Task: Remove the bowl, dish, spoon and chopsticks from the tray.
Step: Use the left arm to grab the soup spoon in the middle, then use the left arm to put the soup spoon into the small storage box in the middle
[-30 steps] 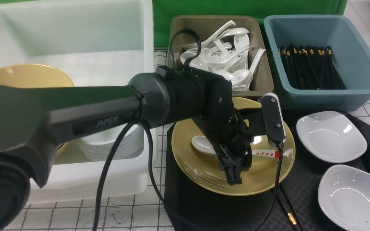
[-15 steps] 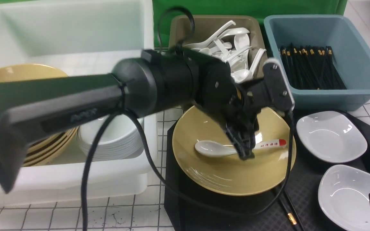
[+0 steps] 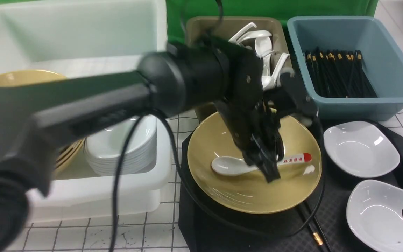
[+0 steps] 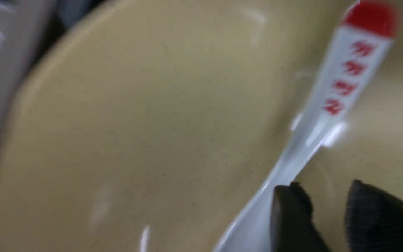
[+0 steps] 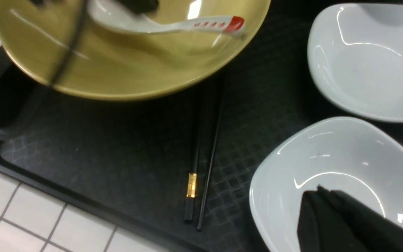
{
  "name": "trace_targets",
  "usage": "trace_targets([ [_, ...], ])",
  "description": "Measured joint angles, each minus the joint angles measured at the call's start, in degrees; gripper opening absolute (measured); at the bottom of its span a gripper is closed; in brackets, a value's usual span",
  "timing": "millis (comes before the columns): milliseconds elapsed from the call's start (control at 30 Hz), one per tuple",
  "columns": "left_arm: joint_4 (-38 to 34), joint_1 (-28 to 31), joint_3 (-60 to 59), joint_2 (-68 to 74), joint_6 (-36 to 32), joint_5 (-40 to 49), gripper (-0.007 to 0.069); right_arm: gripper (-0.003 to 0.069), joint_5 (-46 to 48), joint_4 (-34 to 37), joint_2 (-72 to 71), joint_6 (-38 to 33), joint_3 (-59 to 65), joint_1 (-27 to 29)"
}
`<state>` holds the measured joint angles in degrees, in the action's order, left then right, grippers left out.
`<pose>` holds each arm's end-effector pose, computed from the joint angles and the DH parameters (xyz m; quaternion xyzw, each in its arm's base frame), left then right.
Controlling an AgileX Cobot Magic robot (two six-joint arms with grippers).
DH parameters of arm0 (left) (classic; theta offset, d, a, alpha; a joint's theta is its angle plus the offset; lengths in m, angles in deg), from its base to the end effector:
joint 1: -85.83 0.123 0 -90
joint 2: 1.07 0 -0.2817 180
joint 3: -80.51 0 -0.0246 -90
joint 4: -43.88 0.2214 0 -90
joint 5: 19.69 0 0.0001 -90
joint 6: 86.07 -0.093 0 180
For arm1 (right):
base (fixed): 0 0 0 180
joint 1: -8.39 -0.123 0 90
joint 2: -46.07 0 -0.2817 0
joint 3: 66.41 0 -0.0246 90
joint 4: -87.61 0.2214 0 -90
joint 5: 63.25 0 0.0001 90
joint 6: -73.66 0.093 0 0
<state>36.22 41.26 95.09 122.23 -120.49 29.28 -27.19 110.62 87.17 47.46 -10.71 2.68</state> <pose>0.2838 -0.2928 0.2252 0.5969 0.7766 -0.0748 0.1872 0.0766 0.0292 0.2474 -0.1499 0.8913 0.0996 0.4162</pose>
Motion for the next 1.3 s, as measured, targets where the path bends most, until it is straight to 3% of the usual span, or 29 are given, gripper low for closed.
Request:
trace_targets([
  [100,0.1,0.0,0.0,2.9,-1.9,-2.1,0.0335,0.0037,0.0,0.0,0.0,0.0,0.0,0.0],
  [200,0.1,0.0,0.0,4.2,-2.8,-4.5,0.0360,0.0037,-0.1,0.0,0.0,-0.1,0.0,0.0],
  [300,0.2,0.0,0.0,4.5,-3.0,-6.3,0.0271,0.0038,-0.1,0.1,0.0,-0.1,0.0,0.0],
  [400,0.2,0.0,0.5,4.3,-2.8,-6.5,0.0083,0.0040,-0.2,0.1,0.0,-0.2,0.0,0.0],
  [467,0.2,0.0,1.4,3.5,-1.4,-6.0,0.0046,0.0040,-0.3,0.1,0.0,-0.2,0.0,0.0],
  [600,0.0,0.1,5.1,-0.1,2.0,-5.5,0.0042,0.0042,-0.3,0.1,0.0,-0.2,0.0,0.0],
  [700,0.0,1.2,8.8,-2.9,2.9,-9.8,0.0016,0.0043,-0.6,0.1,0.0,-0.2,0.0,0.0],
  [800,-0.4,3.3,11.1,-3.6,3.4,-19.6,0.0006,0.0043,-0.8,0.1,0.0,-0.2,0.0,0.0],
  [867,-1.5,6.2,11.6,-2.3,4.9,-32.0,0.0009,0.0044,-0.9,0.1,0.0,-0.2,0.0,0.0],
  [967,-3.0,9.1,11.8,1.6,6.0,-40.0,0.0043,0.0046,-1.0,0.1,0.0,-0.2,0.0,0.0],
  [1067,-3.1,11.1,11.8,6.7,6.3,-42.6,0.0140,0.0046,-1.0,0.1,0.0,-0.2,0.0,0.0],
  [1200,-3.1,12.0,12.0,8.3,6.7,-32.1,0.0375,0.0048,-1.0,0.1,0.0,-0.2,0.0,0.0],
  [1300,-3.2,12.0,13.6,6.4,9.2,-23.8,0.0428,0.0048,-1.0,0.1,0.0,-0.2,0.0,0.0],
])
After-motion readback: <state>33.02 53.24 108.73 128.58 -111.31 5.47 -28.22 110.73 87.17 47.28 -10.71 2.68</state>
